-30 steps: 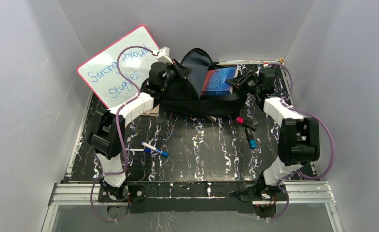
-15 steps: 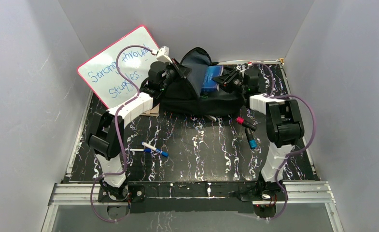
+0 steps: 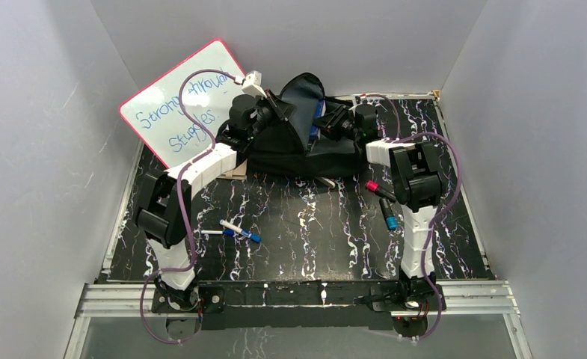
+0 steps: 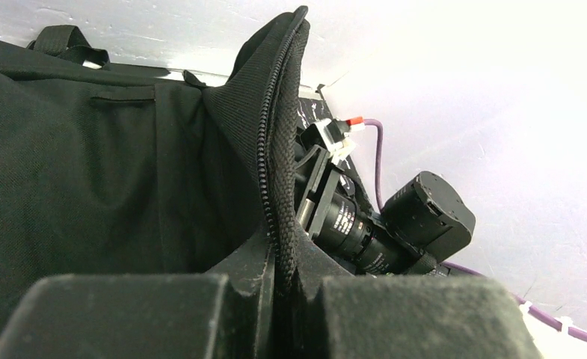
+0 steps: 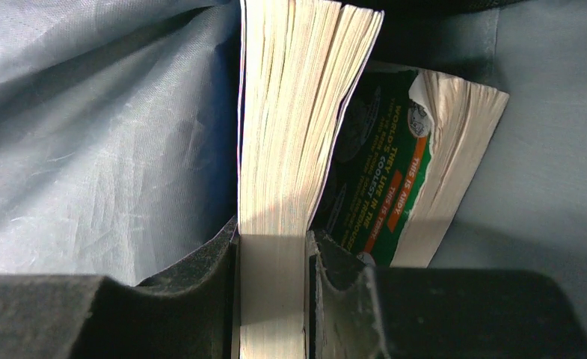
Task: Pack the student bag
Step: Place the book in the student bag, then adjust the student bag at the center of the board.
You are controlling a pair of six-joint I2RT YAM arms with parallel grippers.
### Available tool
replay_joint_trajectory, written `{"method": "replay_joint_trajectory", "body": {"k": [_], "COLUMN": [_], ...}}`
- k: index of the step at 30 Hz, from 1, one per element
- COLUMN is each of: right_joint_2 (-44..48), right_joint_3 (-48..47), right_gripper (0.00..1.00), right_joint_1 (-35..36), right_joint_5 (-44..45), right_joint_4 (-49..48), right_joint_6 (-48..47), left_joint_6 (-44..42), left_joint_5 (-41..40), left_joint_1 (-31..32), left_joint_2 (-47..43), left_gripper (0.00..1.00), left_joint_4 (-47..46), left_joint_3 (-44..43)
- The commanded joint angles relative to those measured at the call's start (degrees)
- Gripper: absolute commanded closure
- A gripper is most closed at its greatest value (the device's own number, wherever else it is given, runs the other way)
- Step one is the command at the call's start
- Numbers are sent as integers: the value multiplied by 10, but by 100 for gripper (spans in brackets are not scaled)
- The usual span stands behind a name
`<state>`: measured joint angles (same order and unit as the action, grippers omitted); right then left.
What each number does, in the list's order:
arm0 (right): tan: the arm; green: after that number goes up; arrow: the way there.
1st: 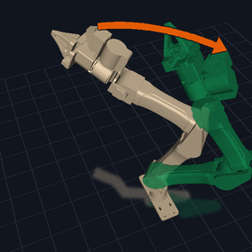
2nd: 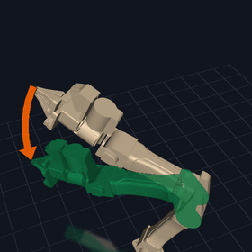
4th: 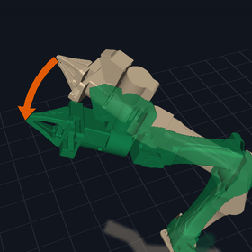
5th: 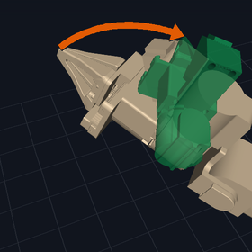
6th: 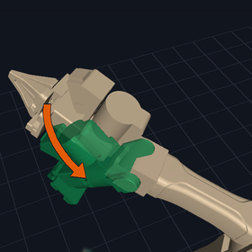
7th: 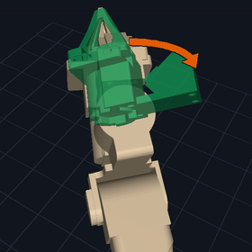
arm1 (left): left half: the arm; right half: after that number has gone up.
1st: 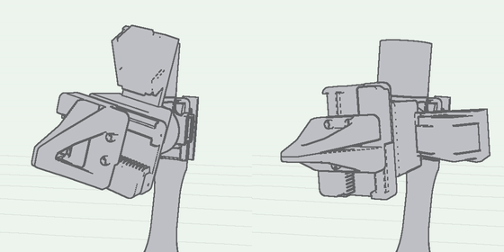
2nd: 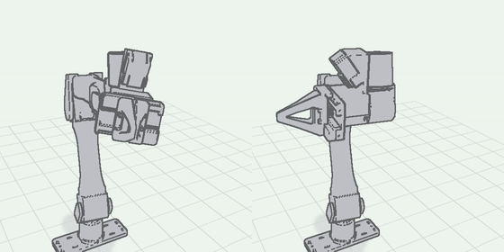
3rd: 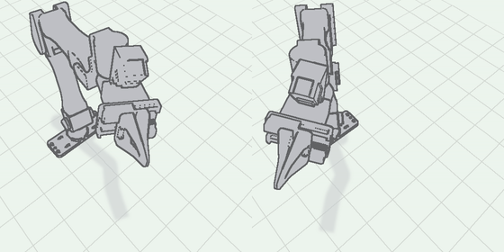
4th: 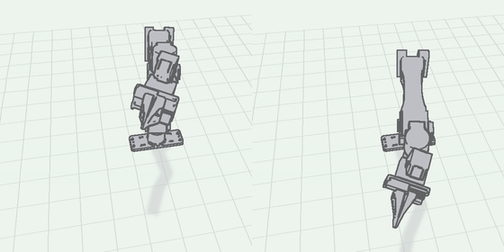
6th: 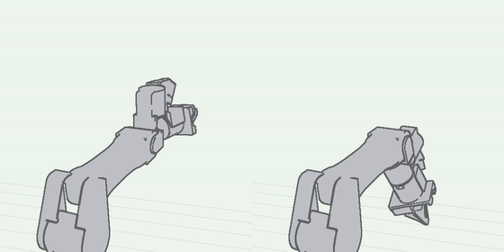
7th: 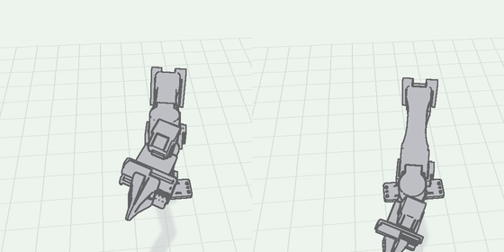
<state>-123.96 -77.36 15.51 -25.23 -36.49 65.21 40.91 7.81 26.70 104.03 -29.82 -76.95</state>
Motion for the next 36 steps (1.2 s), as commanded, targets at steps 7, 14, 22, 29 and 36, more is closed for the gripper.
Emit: {"method": "replay_joint_trajectory", "body": {"k": [7,14,22,29,36], "right_joint_2": [28,72,171,299,458], "right_joint_3": [-67,-73,-31,35,122], "right_gripper": [56,33,18,16,9], "right_joint_1": [15,15,9,0,-1], "right_joint_5": [61,101,180,249,318], "right_joint_4": [121,224,306,360,408], "right_joint_6": [-143,-223,-295,-355,-397], "left_joint_6": [-8,-10,-27,-42,-50], "left_joint_5": [-21,-26,-31,-27,30], "left_joint_1": [-8,-8,-13,-14,-14], "left_joint_2": [-60,-64,-76,-84,-58], "left_gripper": [100,100,100,100,100], "left_joint_4": [-35,-37,-25,-14,-16], "left_joint_3": [12,28,44,59,38]}}
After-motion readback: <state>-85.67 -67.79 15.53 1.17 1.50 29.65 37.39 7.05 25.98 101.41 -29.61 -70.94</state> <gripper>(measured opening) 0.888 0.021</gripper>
